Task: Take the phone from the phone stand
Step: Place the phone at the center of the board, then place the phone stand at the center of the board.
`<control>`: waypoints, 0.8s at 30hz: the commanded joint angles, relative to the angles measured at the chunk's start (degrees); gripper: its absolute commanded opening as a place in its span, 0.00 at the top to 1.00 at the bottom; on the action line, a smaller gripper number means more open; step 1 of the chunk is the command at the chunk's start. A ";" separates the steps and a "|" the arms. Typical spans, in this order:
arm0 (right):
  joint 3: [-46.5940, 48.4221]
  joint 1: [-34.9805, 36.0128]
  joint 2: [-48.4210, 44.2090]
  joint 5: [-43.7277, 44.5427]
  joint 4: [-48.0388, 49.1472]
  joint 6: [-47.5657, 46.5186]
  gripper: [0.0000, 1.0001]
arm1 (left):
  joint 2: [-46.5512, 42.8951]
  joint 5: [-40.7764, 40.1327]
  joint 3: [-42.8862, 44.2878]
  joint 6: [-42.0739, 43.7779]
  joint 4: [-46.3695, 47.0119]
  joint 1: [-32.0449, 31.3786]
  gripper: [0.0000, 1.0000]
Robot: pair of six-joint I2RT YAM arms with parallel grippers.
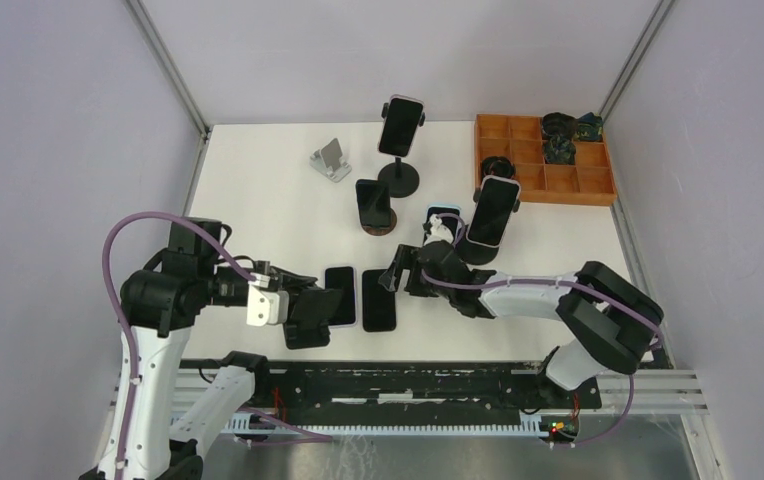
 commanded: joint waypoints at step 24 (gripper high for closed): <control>5.56 12.93 -24.11 -37.47 32.24 -22.90 0.18 | 3.05 6.95 3.28 4.82 -0.61 -0.11 0.98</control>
